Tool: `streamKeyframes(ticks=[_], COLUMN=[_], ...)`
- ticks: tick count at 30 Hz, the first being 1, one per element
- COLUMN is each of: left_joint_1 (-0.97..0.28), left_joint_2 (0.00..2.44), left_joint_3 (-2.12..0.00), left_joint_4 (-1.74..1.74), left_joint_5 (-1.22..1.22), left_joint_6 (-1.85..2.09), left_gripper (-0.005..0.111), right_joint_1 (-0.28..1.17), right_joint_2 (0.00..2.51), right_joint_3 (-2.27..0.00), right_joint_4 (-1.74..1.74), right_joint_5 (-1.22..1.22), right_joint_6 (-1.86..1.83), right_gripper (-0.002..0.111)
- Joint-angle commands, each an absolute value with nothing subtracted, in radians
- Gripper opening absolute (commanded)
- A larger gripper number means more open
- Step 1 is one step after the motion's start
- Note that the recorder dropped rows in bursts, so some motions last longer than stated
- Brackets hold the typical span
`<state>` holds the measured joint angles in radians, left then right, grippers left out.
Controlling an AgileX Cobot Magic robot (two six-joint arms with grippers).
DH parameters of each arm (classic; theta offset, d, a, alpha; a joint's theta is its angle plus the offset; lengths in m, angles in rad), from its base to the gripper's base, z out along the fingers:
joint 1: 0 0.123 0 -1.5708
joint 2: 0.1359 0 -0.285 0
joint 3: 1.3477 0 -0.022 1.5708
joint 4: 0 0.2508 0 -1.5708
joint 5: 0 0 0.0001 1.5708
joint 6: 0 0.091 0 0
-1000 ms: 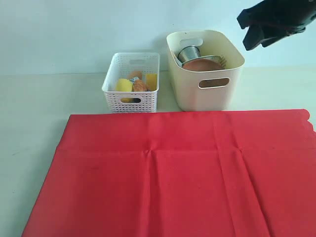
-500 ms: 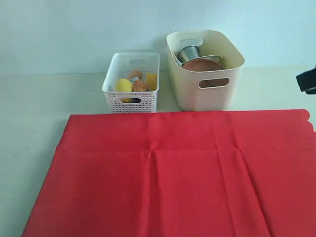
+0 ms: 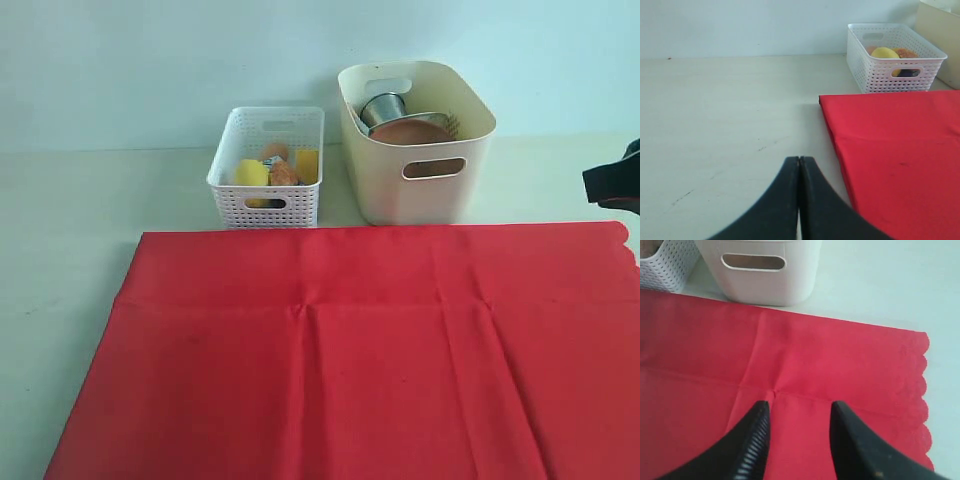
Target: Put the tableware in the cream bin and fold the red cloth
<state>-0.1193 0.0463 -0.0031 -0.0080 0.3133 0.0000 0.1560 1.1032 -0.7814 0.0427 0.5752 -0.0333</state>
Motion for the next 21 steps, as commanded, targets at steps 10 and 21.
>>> streamKeyframes(ticks=[10, 21], left_joint_1=[-0.115, -0.115], left_joint_2=[0.042, 0.114], left_joint_3=[0.000, -0.019], left_joint_4=[-0.014, -0.014], left_joint_5=[0.310, 0.312], left_joint_6=[0.000, 0.000], left_gripper=[0.000, 0.000], right_joint_1=[0.156, 0.156], right_joint_2=[1.094, 1.094], right_joint_3=[-0.776, -0.776], right_joint_4=[0.146, 0.148], right_joint_5=[0.523, 0.520], right_joint_6=[-0.032, -0.032], right_gripper=[0.038, 0.038])
